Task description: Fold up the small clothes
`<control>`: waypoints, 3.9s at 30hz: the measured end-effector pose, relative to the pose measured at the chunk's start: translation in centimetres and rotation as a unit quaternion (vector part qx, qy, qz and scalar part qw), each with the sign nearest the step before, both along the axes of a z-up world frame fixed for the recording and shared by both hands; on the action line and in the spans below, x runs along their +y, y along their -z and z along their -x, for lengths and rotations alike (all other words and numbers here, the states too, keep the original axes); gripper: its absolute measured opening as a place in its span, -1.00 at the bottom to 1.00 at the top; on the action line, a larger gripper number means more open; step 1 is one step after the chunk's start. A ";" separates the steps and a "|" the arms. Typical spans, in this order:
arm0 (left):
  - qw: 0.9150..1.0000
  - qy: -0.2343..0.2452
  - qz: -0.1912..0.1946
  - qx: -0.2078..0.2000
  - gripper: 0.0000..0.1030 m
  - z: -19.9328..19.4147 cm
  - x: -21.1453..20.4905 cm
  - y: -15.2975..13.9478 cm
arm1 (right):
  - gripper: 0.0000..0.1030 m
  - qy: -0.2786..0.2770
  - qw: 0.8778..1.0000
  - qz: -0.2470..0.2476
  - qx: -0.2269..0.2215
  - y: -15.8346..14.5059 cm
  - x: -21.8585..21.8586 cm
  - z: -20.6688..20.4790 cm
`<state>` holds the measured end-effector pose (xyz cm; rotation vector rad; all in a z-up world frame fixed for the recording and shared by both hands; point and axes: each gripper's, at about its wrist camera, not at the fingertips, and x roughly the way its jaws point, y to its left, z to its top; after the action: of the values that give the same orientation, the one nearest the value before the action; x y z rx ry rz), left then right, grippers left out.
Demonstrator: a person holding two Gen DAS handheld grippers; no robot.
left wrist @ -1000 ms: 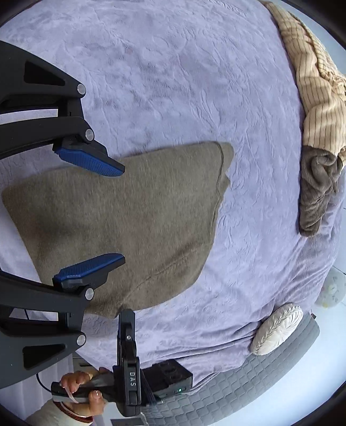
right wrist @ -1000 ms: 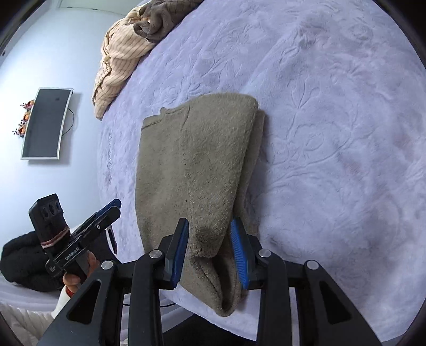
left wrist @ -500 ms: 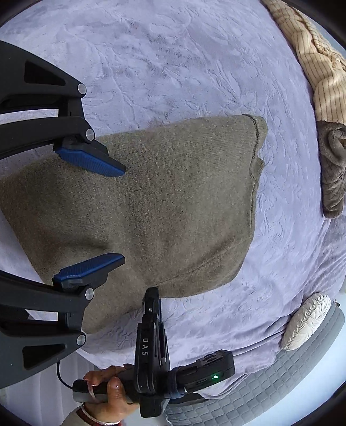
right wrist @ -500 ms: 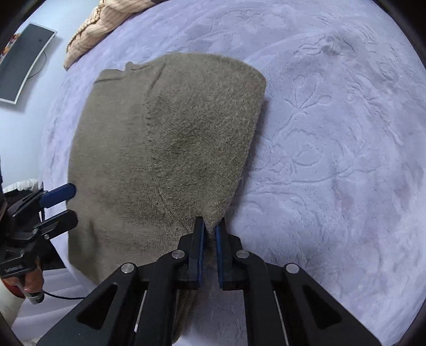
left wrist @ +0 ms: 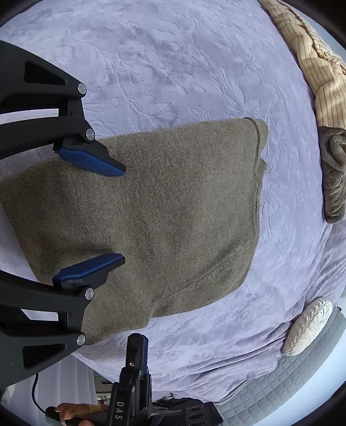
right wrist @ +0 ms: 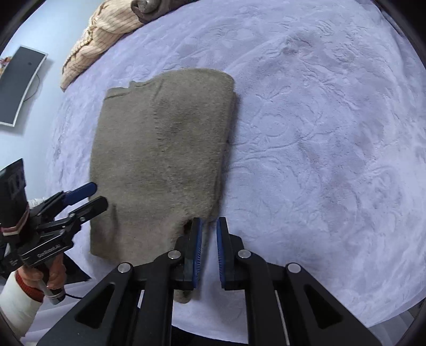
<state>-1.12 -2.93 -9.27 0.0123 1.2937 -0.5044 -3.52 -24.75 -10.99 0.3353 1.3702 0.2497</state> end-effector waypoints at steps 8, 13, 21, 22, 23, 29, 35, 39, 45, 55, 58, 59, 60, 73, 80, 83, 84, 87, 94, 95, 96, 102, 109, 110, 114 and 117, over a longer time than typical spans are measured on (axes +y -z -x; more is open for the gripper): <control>1.000 0.010 -0.007 -0.006 0.20 0.1 -0.5 0.2 | -0.79 -0.047 0.998 0.051 0.014 3.1 4.5 1.0; 1.000 0.013 -0.014 -0.011 0.20 0.3 -0.8 0.2 | -0.71 -0.008 0.999 0.030 0.039 5.2 3.2 0.9; 1.000 0.007 -0.019 -0.008 0.20 0.3 -1.1 0.3 | -0.38 -0.010 0.998 0.052 0.041 5.1 3.4 1.7; 1.000 0.007 -0.021 -0.008 0.20 0.3 -1.1 0.3 | -0.38 -0.007 0.998 0.052 0.043 5.1 3.2 1.9; 1.000 0.007 -0.023 -0.008 0.20 0.4 -1.2 0.3 | -0.38 -0.006 0.998 0.054 0.044 4.9 2.9 2.2; 0.999 -0.001 -0.047 -0.006 0.20 1.0 -0.9 -1.0 | -0.23 -0.004 0.996 0.063 0.057 4.3 2.5 3.7; 0.996 -0.055 -0.065 0.012 0.84 2.1 1.1 -1.9 | 0.05 0.019 0.996 0.061 0.067 2.1 0.7 5.1; 0.995 -0.076 -0.070 0.009 0.85 2.6 2.2 -2.9 | 0.11 0.021 0.995 0.071 0.060 0.9 0.0 5.5; 0.991 -0.107 -0.074 0.028 0.99 2.6 3.6 -3.8 | 0.33 0.026 0.996 0.072 0.053 -0.8 0.7 5.0; 0.986 -0.132 -0.101 0.012 1.00 2.6 4.5 -5.4 | 0.65 0.043 0.995 0.092 -0.017 -4.0 3.6 3.3; 0.985 -0.134 -0.108 0.012 1.00 2.6 4.6 -5.6 | 0.99 0.038 0.993 0.108 -0.016 -4.3 4.0 3.1; 0.984 -0.136 -0.111 0.010 1.00 2.7 4.7 -5.7 | 0.99 0.037 0.993 0.112 -0.017 -4.4 4.3 3.2; 0.984 -0.138 -0.114 0.009 1.00 2.7 4.8 -5.8 | 0.99 0.036 0.992 0.117 -0.018 -4.5 4.5 3.0; 0.981 -0.159 -0.109 0.020 1.00 2.8 5.2 -6.5 | 0.99 0.032 0.991 0.130 -0.007 -5.9 5.3 2.7; 0.981 -0.157 -0.112 0.021 1.00 3.1 4.9 -6.7 | 0.99 0.027 0.989 0.143 -0.009 -6.1 5.9 2.8; 0.981 -0.156 -0.113 0.022 1.00 3.1 4.9 -6.7 | 0.99 0.026 0.988 0.149 -0.009 -6.2 5.9 2.8; 0.981 -0.156 -0.113 0.022 1.00 3.2 4.9 -6.7 | 0.99 0.026 0.988 0.151 -0.009 -6.2 5.8 2.7; 0.981 -0.157 -0.112 0.024 1.00 3.2 4.9 -6.7 | 0.99 0.028 0.987 0.155 -0.010 -6.2 5.8 2.7; 0.981 -0.157 -0.114 0.024 1.00 3.2 4.9 -6.6 | 0.99 0.034 0.986 0.165 -0.010 -6.2 5.6 2.7; 0.981 -0.157 -0.114 0.024 1.00 3.1 5.0 -6.5 | 0.99 0.034 0.986 0.166 -0.010 -6.2 5.6 2.7; 0.981 -0.157 -0.115 0.024 1.00 3.1 5.0 -6.5 | 0.99 0.034 0.985 0.166 -0.010 -6.2 5.6 2.7; 0.980 -0.159 -0.117 0.027 1.00 2.9 5.3 -6.3 | 0.99 0.034 0.985 0.168 -0.009 -6.1 5.7 2.6; 0.980 -0.158 -0.117 0.028 1.00 2.9 5.3 -6.2 | 0.99 0.034 0.985 0.171 -0.009 -6.0 5.7 2.4; 0.980 -0.158 -0.117 0.028 1.00 2.9 5.4 -6.2 | 0.99 0.034 0.985 0.171 -0.008 -6.0 5.7 2.3; 0.980 -0.158 -0.119 0.030 1.00 2.8 5.5 -6.1 | 0.99 0.031 0.985 0.171 -0.006 -5.9 5.8 2.2; 0.980 -0.158 -0.119 0.030 1.00 2.7 5.5 -6.0 | 0.99 0.030 0.985 0.172 -0.006 -5.8 5.9 2.1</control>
<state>-3.81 2.60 -3.22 -0.0095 1.3776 -0.0765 -5.59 -18.87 -5.15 0.0868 1.3616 -0.0366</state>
